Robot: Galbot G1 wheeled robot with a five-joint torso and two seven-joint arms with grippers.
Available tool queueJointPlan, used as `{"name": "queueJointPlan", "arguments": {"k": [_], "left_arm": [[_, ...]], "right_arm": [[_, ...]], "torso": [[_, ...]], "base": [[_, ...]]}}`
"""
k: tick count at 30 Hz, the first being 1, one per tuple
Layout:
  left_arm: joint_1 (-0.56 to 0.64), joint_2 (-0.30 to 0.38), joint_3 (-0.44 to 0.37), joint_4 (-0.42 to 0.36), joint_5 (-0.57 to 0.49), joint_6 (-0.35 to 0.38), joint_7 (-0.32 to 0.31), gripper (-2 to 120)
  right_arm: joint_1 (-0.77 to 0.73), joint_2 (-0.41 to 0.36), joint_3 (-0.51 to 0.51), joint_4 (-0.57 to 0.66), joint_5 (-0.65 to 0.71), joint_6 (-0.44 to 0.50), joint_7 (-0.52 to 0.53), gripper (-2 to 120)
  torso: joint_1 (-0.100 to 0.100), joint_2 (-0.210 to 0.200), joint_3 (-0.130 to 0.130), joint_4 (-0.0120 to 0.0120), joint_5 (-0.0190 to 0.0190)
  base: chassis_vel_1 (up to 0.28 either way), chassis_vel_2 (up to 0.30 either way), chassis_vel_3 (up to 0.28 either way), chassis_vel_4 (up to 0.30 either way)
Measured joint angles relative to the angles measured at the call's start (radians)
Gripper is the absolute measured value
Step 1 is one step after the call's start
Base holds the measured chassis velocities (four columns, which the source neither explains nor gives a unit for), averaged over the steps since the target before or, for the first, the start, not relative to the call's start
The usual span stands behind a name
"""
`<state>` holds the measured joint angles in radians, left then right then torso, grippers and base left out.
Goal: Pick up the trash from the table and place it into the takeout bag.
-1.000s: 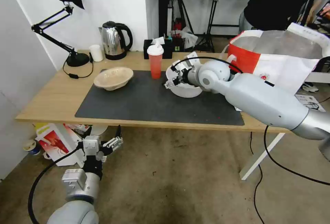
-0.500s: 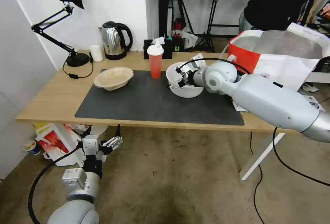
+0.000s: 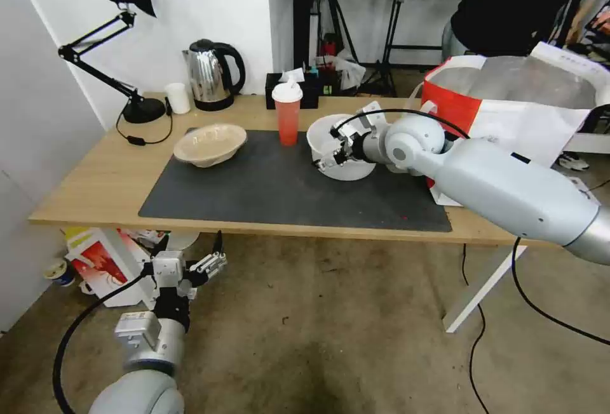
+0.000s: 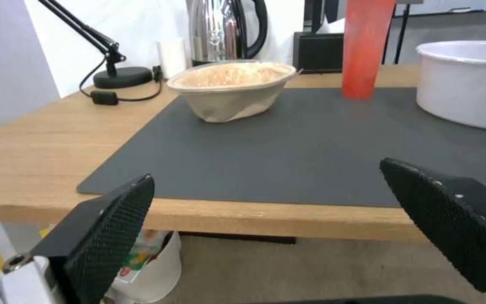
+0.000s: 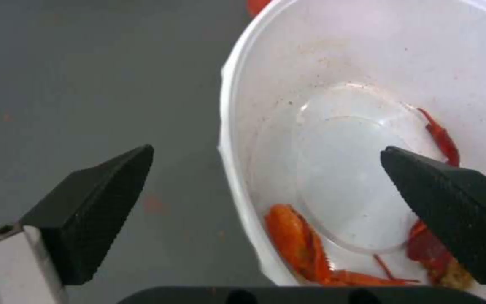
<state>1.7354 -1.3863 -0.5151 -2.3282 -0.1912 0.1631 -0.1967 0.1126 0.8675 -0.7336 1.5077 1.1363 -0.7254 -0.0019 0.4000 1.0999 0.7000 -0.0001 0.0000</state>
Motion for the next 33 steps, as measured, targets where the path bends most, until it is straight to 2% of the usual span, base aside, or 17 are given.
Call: {"name": "queueJointPlan", "arguments": {"k": [8, 33], "left_arm": [[-0.003, -0.003, 0.002, 0.001, 0.0, 0.0, -0.003, 100], [-0.005, -0.003, 0.007, 0.001, -0.001, -0.002, -0.006, 100]], "right_arm": [[0.029, 0.001, -0.03, -0.028, -0.026, -0.001, -0.045, 100], [0.026, 0.037, -0.056, -0.07, -0.045, -0.001, -0.039, 100]], "torso": [[0.0, 0.0, 0.0, 0.0001, 0.0], [0.0, 0.0, 0.0, 0.0, -0.0001]], "base": [[0.0, 0.0, 0.0, 0.0], [0.0, 0.0, 0.0, 0.0]]}}
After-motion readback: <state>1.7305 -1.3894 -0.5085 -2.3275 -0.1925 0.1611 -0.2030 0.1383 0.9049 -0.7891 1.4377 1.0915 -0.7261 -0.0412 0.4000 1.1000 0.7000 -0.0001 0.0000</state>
